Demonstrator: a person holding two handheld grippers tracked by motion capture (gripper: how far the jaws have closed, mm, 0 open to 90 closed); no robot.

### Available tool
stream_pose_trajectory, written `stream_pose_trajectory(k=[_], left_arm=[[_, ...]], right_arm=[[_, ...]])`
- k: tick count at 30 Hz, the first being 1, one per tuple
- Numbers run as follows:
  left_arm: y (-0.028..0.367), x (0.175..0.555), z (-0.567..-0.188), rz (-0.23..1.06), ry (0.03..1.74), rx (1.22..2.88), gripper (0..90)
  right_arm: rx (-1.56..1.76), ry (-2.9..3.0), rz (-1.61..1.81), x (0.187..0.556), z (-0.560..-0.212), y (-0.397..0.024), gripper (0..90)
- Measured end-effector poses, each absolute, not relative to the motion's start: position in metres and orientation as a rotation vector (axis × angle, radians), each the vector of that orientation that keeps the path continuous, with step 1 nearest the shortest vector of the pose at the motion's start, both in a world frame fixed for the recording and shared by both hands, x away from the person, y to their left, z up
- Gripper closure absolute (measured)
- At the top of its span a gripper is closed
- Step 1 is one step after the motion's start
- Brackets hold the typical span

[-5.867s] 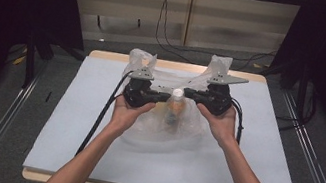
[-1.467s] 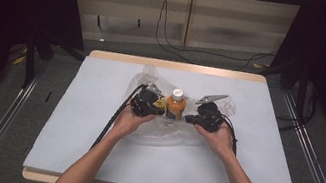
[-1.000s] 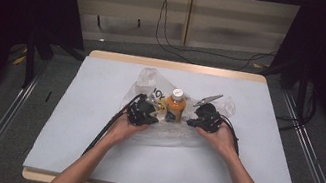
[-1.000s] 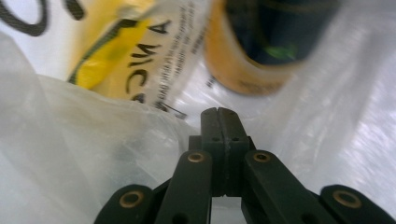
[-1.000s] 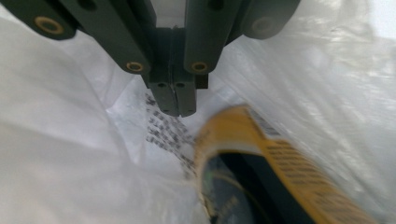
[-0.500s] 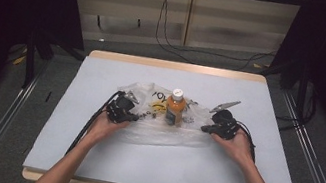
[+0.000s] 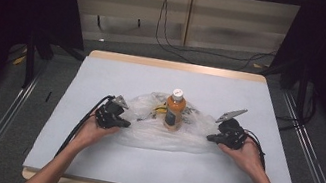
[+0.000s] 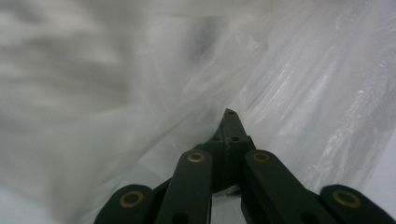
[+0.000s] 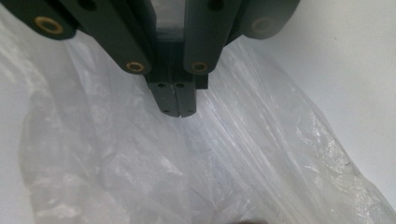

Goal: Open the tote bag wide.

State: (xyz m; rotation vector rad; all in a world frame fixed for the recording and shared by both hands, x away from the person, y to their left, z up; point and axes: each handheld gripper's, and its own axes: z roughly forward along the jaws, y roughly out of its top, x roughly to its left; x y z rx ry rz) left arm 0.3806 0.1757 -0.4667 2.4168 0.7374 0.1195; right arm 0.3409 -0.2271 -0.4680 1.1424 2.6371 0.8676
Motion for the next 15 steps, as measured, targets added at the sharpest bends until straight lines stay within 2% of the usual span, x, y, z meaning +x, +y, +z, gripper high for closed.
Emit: stream_pose_trajectory(k=[6,15], left_arm=[[0.177,0.366,-0.456,0.112,0.659,2.363,90.0],[0.151,0.339,-0.428,0.150,0.529,2.317,90.0]], right_arm=[[1.134,2.609,0.980,0.347,-0.462,-0.230,90.0],[1.023,2.589,1.066,0.352,-0.422,-0.207,90.0]])
